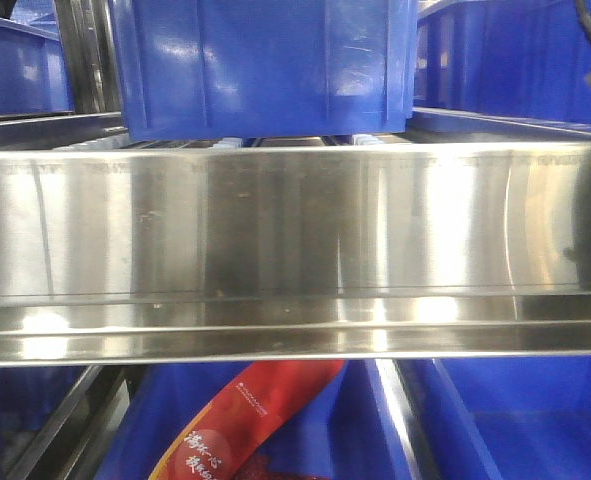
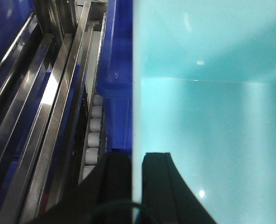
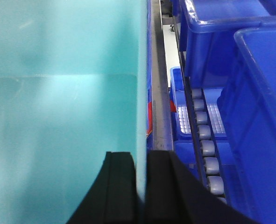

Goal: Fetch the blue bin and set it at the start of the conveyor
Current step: 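Lift and pull the turquoise bin off the shelf with both grippers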

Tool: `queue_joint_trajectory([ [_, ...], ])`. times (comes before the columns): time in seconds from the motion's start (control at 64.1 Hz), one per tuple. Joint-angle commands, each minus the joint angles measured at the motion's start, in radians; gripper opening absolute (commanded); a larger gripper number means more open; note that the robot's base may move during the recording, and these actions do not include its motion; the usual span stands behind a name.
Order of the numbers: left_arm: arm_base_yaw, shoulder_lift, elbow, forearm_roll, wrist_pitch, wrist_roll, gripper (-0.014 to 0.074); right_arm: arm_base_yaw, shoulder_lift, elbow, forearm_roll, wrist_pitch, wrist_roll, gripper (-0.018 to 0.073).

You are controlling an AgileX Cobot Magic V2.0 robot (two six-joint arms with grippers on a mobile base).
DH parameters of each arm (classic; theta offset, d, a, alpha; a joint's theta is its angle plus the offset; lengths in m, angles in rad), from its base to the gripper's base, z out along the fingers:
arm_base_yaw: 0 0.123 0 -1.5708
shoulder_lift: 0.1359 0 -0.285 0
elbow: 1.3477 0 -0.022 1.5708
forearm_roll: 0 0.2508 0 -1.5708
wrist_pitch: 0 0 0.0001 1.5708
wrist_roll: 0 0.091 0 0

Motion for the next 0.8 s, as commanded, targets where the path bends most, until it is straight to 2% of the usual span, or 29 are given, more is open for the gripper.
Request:
queue_joint_trajectory([
  [0.0, -0.006, -0.016, -0.012, 0.026, -0.027, -0.01, -0.0111, 0.0, -0.014, -0.012, -0.03, -0.03, -0.002, -0.0154],
  [0.203, -0.006, -0.016, -0.012, 0.053, -0.034, -0.01, -0.0111, 0.0, -0.014, -0.012, -0.03, -0.03, -0.002, -0.0154],
  [0.39, -0.006, -0.016, -0.012, 0.053, -0.034, 0.001, -0.0111, 0.0, -0.014, -0.012, -0.03, -0.029, -0.054, -0.0154],
  [0.78, -0.006, -0.016, -0.012, 0.053, -0.036, 0.001, -0.0111, 0.0, -0.014, -0.012, -0.03, -0.03, -0.054, -0.0154],
])
